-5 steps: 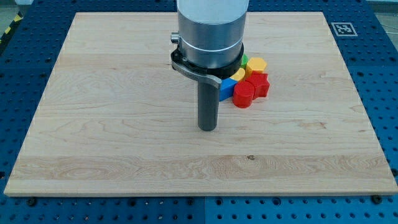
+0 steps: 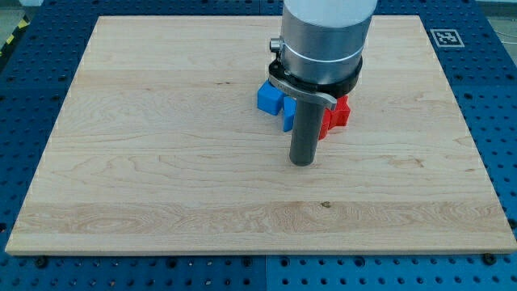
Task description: Move the blue triangle to the right side of the blue cube
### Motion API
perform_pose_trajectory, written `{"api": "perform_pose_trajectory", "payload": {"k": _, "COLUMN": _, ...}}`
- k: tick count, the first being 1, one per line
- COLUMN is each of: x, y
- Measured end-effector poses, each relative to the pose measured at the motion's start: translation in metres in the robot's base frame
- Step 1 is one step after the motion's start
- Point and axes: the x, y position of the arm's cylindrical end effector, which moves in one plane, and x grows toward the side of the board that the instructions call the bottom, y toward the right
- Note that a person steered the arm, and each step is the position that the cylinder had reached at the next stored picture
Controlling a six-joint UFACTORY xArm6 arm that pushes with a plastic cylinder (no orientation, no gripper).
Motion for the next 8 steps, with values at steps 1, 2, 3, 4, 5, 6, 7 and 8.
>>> {"api": "perform_pose_trajectory", "payload": {"k": 1, "x": -0.018, "y": 0.000}}
{"api": "perform_pose_trajectory", "payload": {"k": 2, "x": -0.041, "y": 0.000}}
{"api": "perform_pose_trajectory", "payload": {"k": 3, "x": -0.055, "y": 0.000}}
{"api": "perform_pose_trajectory", "payload": {"k": 4, "x": -0.055, "y": -0.009}}
{"api": "perform_pose_trajectory", "payload": {"k": 5, "x": -0.055, "y": -0.010}}
{"api": "perform_pose_trajectory", "payload": {"k": 6, "x": -0.055, "y": -0.010}}
{"api": "perform_pose_trajectory", "payload": {"k": 7, "x": -0.056, "y": -0.004}}
{"api": "perform_pose_trajectory", "payload": {"k": 8, "x": -0.056, "y": 0.001}}
